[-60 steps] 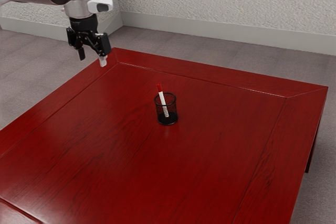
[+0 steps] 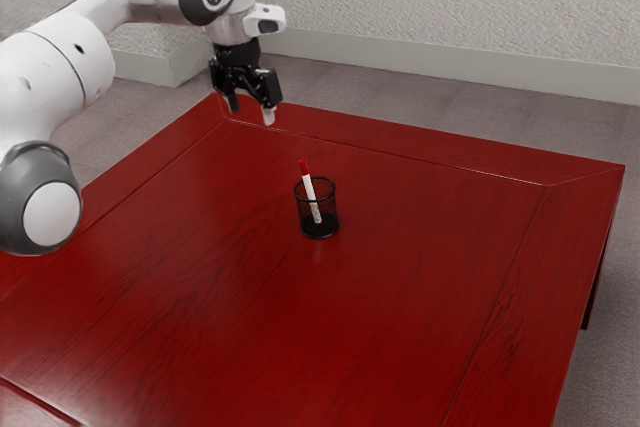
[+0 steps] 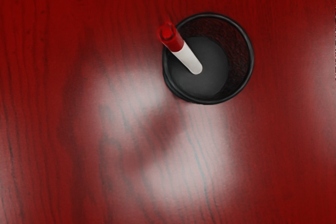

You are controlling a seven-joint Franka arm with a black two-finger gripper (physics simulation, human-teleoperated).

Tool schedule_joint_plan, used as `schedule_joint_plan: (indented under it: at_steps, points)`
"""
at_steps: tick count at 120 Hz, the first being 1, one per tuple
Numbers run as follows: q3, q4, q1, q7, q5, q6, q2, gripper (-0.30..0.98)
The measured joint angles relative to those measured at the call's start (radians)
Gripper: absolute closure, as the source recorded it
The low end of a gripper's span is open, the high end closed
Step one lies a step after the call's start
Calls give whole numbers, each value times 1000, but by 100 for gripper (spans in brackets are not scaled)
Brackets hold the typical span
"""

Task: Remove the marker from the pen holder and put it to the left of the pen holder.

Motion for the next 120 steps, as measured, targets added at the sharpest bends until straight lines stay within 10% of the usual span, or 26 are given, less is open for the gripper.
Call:
schedule_joint_plan:
  at_steps: [42, 104, 120]
  points:
    - [-56, 270, 64, 25, -128, -48, 288, 0]
    - [-100, 445, 41, 94, -150, 106, 526, 0]
    - [-100, 445, 38, 105, -147, 125, 531, 26]
